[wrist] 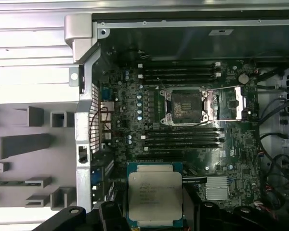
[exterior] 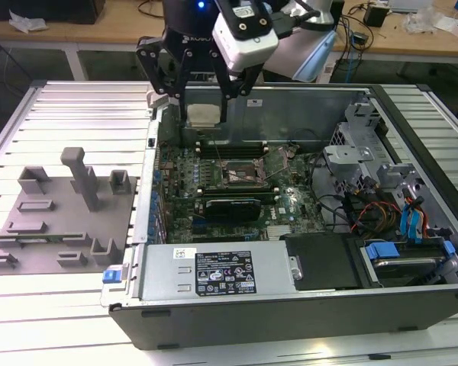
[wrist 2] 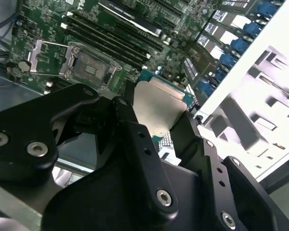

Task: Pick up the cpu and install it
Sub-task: 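Pick up the cpu and move it towards the insertion slot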

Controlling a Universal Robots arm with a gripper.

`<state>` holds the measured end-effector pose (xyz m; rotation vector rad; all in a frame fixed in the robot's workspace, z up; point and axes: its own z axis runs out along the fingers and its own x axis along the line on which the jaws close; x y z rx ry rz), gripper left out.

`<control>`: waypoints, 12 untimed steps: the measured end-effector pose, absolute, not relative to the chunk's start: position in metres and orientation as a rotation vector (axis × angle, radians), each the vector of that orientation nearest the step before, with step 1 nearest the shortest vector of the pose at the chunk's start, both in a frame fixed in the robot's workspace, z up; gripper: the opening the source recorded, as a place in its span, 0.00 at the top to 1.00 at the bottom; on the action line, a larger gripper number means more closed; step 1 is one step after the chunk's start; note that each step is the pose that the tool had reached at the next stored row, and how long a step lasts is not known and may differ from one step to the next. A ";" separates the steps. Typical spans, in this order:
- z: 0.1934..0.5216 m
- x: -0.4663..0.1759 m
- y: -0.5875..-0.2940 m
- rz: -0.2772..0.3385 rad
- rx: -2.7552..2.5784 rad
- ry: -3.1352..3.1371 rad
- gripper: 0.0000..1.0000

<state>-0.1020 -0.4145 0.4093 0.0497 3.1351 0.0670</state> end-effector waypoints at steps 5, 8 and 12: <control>0.409 -0.084 -0.414 0.067 0.050 3.136 0.45; 0.409 -0.067 -0.414 0.067 0.050 3.137 0.45; 0.409 -0.043 -0.414 0.067 0.050 3.138 0.45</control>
